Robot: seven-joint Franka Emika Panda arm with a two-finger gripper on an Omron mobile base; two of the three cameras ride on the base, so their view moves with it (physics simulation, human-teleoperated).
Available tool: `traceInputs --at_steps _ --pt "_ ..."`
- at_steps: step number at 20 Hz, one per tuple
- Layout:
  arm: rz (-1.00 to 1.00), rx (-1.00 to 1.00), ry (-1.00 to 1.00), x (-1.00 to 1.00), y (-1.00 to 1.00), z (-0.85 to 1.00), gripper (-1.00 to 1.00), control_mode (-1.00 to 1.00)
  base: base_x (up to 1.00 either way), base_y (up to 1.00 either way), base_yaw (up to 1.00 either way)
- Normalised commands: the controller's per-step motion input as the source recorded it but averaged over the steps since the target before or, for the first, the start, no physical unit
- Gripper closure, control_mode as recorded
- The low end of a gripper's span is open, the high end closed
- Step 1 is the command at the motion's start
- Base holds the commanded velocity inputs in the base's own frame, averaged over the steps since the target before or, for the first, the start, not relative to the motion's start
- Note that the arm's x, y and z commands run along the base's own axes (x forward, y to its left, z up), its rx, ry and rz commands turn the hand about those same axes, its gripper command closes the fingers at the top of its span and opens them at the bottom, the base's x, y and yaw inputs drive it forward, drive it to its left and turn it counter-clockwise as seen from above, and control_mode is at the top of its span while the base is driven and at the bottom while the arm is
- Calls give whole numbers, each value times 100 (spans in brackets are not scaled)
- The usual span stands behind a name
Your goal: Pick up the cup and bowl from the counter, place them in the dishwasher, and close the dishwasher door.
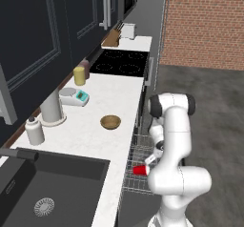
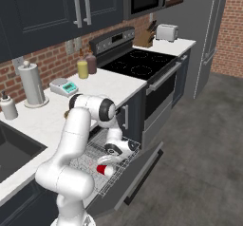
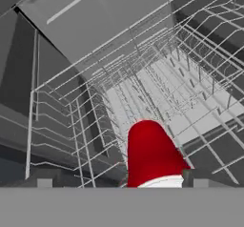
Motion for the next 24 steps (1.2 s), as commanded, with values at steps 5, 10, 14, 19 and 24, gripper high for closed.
traceInputs --at_steps 5,10,14,19,24 --pt "0 -11 -33 -27 4 100 -100 -100 0 0 0" --pt "-6 -7 -24 -5 0 100 -100 -100 0 0 0" --pt "-6 -1 0 0 -4 100 -100 -100 0 0 0" --pt "-4 0 2 0 -30 100 -100 -100 0 0 0" --pt "-1 0 5 0 -52 100 -100 -100 0 0 0"
